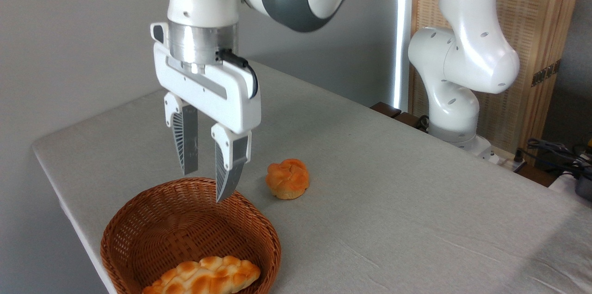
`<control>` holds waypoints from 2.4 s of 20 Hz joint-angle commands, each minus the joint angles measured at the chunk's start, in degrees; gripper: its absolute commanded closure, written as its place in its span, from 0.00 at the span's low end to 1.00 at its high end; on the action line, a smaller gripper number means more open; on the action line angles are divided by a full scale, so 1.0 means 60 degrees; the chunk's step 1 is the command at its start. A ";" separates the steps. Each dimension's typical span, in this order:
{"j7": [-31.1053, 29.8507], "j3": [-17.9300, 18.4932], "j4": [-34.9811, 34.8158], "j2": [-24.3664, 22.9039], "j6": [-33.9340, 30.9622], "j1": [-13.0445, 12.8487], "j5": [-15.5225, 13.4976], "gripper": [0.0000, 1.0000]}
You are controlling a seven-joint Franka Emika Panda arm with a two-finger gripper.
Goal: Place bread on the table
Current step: 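Lower the open gripper into the basket onto the braided bread roll, then close the gripper on the braided roll and lift it from the basket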
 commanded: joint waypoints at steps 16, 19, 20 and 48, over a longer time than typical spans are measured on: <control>0.4692 0.0338 -0.1279 0.1358 0.3691 0.0281 0.0827 0.00; 0.4708 0.0338 -0.1309 0.1577 0.3735 0.0311 0.0931 0.00; 0.4723 0.0338 -0.1309 0.1636 0.3807 0.0311 0.0931 0.00; 0.4796 0.0470 -0.1192 0.0759 0.3720 0.0355 -0.2070 0.64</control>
